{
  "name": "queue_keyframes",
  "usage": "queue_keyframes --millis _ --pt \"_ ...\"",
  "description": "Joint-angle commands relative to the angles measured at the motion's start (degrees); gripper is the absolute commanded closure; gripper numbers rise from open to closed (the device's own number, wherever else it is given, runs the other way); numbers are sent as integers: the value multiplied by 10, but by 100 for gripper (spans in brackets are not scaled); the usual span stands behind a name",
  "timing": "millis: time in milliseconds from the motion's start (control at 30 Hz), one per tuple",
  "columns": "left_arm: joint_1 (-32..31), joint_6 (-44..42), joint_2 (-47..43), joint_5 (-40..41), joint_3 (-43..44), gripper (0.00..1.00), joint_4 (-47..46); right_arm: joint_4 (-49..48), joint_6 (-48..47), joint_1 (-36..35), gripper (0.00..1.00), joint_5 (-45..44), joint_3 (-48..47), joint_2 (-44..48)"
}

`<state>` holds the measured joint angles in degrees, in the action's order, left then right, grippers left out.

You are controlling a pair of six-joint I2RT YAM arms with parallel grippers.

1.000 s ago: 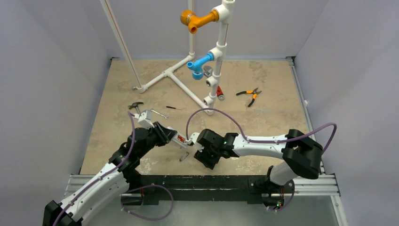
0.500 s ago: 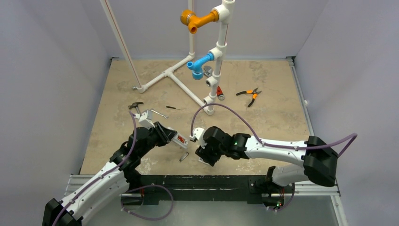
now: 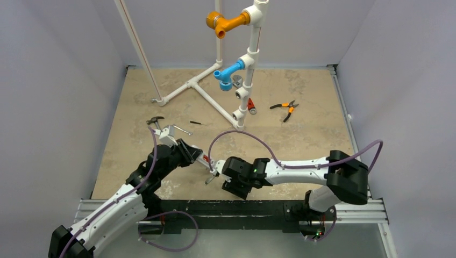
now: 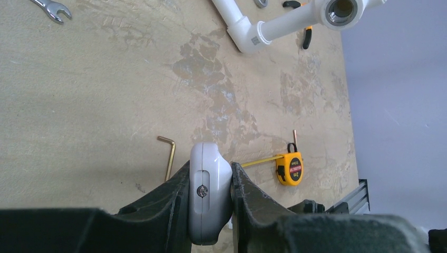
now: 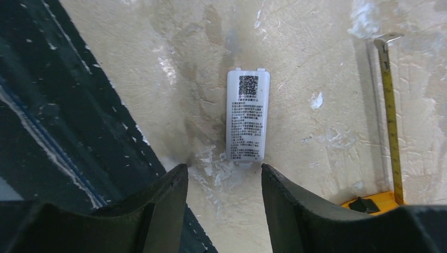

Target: Load the batteries into the remote control

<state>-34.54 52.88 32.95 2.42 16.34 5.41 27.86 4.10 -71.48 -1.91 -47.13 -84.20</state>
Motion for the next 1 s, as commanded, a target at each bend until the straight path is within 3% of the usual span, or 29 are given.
queue_keyframes --millis 0,167,333,667,967 --pt "3 -8 5 -1 32 100 -26 13 19 -9 49 -50 -28 -25" --pt "3 -9 3 2 32 100 -24 7 25 -10 50 -83 -36 -45" --pt "3 -8 6 2 31 100 -25 -11 26 -10 57 -59 -31 -53" --pt "3 -7 17 -6 31 100 -38 -41 52 -11 58 -46 -18 -64" --pt "3 -5 17 -8 25 100 -45 -17 75 -11 68 -46 -27 -80"
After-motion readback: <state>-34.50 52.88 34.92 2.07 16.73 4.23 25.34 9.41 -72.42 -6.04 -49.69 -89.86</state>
